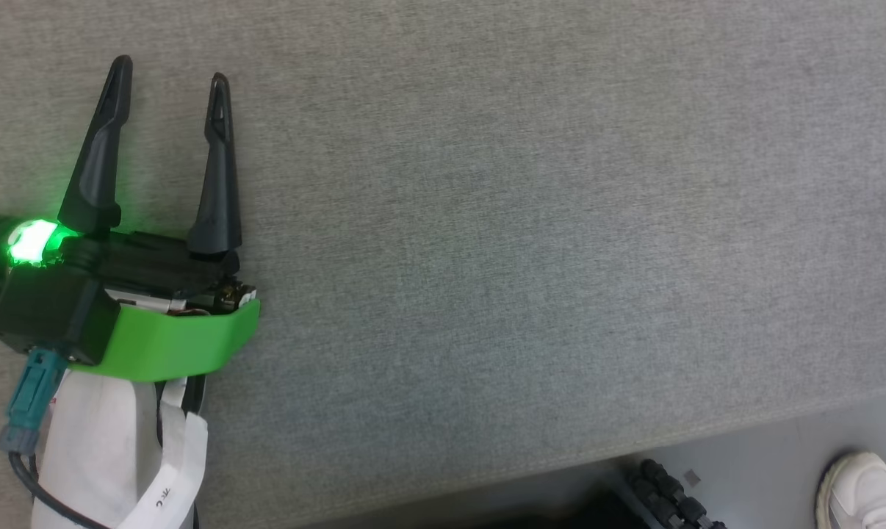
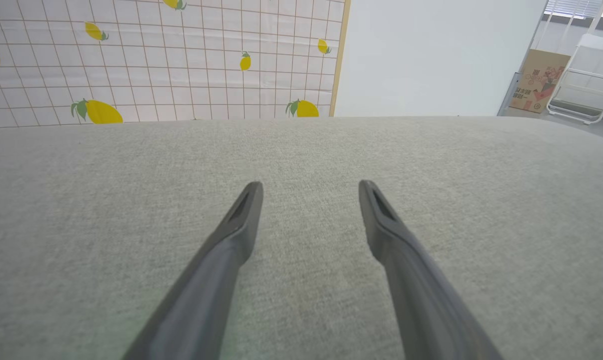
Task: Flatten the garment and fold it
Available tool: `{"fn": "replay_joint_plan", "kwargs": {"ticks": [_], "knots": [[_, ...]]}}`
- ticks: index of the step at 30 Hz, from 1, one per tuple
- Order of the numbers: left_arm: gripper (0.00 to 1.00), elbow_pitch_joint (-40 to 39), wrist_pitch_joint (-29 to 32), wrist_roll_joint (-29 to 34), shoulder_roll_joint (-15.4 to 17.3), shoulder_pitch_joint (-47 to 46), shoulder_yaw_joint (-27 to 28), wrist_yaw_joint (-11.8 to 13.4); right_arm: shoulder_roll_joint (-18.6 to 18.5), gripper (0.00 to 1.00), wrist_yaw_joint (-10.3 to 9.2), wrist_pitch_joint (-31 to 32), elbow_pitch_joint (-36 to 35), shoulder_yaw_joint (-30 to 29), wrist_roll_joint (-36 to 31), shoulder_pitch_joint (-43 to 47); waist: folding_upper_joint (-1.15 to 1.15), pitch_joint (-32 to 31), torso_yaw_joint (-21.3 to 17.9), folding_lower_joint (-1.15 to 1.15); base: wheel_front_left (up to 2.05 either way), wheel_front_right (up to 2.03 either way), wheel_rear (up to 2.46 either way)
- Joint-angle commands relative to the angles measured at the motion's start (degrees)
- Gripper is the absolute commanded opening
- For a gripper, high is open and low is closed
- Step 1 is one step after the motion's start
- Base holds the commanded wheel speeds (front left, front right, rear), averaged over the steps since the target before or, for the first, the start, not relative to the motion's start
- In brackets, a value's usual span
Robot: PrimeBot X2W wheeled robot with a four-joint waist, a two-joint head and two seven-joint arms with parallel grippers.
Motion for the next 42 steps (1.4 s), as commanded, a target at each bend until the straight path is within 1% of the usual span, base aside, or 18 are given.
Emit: {"fn": "replay_joint_plan", "kwargs": {"ticks": [1, 4, 6, 10, 13, 15, 17, 20, 24, 27, 31, 35, 39, 42], "knots": [[1.00, 3.1, 0.4, 0.2, 1.2, 0.8, 1.2, 0.8, 0.0, 1.00, -0.12, -0.7, 0.4, -0.4, -0.6, -1.4, 0.00, -0.9, 0.5, 0.00, 0.00, 0.00, 0.00], [1.00, 4.3, 0.1, -0.3, 0.7, 1.1, 1.0, 0.9, 0.1, 1.00, -0.12, -2.2, 0.9, -1.0, -0.6, -2.9, 0.00, -4.0, 0.7, 0.00, 0.00, 0.00, 0.00], [1.00, 5.5, -0.2, -0.8, 0.3, 1.4, 1.0, 1.0, 0.6, 1.00, -0.12, -3.7, 0.1, -0.6, 1.0, -4.2, 0.00, -6.8, 0.9, 0.00, 0.00, 0.00, 0.00], [1.00, 8.0, -0.5, -2.2, -1.0, 2.8, 1.9, 1.4, 2.1, 1.00, -0.12, -7.4, -4.3, 3.1, 5.8, -6.0, 0.00, -13.9, 1.7, 0.00, 0.00, 0.00, 0.00], [1.00, 10.0, -0.5, -3.6, -2.0, 4.2, 3.1, 2.1, 4.3, 1.00, -0.12, -9.6, -9.0, 6.3, 11.0, -6.7, 0.00, -19.6, 2.9, 0.00, 0.00, 0.00, 0.00], [1.00, 11.2, -0.5, -4.4, -2.6, 5.1, 3.8, 2.7, 6.4, 1.00, -0.12, -11.2, -12.2, 7.8, 15.1, -6.8, 0.00, -22.9, 3.9, 0.00, 0.00, 0.00, 0.00], [1.00, 12.1, -0.6, -5.2, -3.2, 5.9, 4.5, 3.2, 8.4, 1.00, -0.12, -12.7, -15.7, 9.8, 17.6, -6.2, 0.00, -25.9, 5.0, 0.00, 0.00, 0.00, 0.00], [1.00, 13.7, -0.6, -6.2, -3.6, 7.1, 5.5, 3.8, 12.2, 1.00, -0.12, -16.1, -20.2, 11.0, 20.5, -4.3, 0.00, -29.8, 6.4, 0.00, 0.00, 0.00, 0.00], [1.00, 15.5, -0.5, -7.0, -4.0, 8.8, 6.3, 4.9, 18.5, 1.00, -0.12, -20.8, -25.4, 12.3, 21.0, 1.1, 0.00, -34.6, 8.1, 0.00, 0.00, 0.00, 0.00], [1.00, 16.6, 0.0, -7.3, -4.0, 10.0, 6.7, 5.5, 24.4, 1.00, -0.12, -25.0, -29.1, 12.6, 19.6, 6.6, 0.00, -37.7, 9.1, 0.00, 0.00, 0.00, 0.00], [1.00, 17.5, 0.6, -7.2, -4.1, 10.9, 7.0, 6.6, 30.7, 1.00, -0.12, -29.5, -32.6, 12.9, 17.0, 13.7, 0.00, -40.8, 10.2, 0.00, 0.00, 0.00, 0.00], [1.00, 17.9, 0.8, -7.1, -4.2, 12.0, 6.8, 7.3, 34.5, 1.00, -0.12, -33.6, -35.1, 12.9, 14.1, 21.0, 0.00, -43.0, 10.8, 0.00, 0.00, 0.00, 0.00], [1.00, 18.4, 0.9, -6.9, -4.3, 13.1, 6.4, 7.7, 36.4, 1.00, -0.12, -35.9, -35.7, 11.6, 12.3, 28.1, 0.00, -44.5, 11.3, 0.00, 0.00, 0.00, 0.00], [1.00, 19.2, 0.9, -7.4, -4.7, 13.9, 6.3, 8.3, 37.2, 1.00, -0.12, -36.9, -35.7, 10.1, 11.3, 33.2, 0.00, -45.3, 11.8, 0.00, 0.00, 0.00, 0.00]]}}
